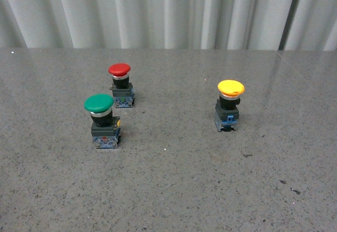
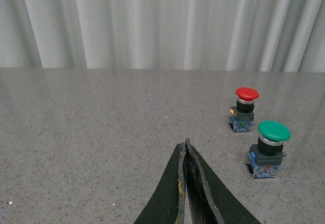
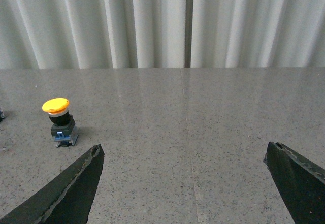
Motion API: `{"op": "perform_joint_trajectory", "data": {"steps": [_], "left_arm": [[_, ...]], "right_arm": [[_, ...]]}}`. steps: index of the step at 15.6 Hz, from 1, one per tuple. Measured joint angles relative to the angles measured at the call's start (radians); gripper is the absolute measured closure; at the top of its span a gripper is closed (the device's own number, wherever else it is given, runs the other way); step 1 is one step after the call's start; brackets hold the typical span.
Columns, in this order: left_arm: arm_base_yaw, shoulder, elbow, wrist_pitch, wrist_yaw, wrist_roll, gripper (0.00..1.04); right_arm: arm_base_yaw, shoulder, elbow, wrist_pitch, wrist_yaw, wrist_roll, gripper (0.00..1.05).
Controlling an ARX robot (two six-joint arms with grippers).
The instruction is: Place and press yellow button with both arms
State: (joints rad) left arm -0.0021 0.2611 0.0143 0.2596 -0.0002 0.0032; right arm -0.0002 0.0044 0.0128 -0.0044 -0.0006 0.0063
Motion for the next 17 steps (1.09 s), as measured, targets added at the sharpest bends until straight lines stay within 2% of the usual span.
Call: {"op": "perform_joint_trajectory", "data": {"steps": [6,7,14,17], "left_arm": [[0.0,-0.095,0.0,-0.094,0.0,0.0,1.03],[0.0,-0.193,0.0,-0.249,0.003,0.0,1.03],[0.0,-0.251,0.0,-0.264,0.0,-0.002,1.02],[0.0,-0.251,0.0,-0.264,0.0,-0.001,0.69]], "right_arm": [[0.0,0.0,0.0,0.0,0.0,0.0,0.06],[0.0,0.0,0.0,0.0,0.0,0.0,0.06],[0.0,0.0,0.0,0.0,0.0,0.0,0.06],[0.0,0.0,0.0,0.0,0.0,0.0,0.06]]}}
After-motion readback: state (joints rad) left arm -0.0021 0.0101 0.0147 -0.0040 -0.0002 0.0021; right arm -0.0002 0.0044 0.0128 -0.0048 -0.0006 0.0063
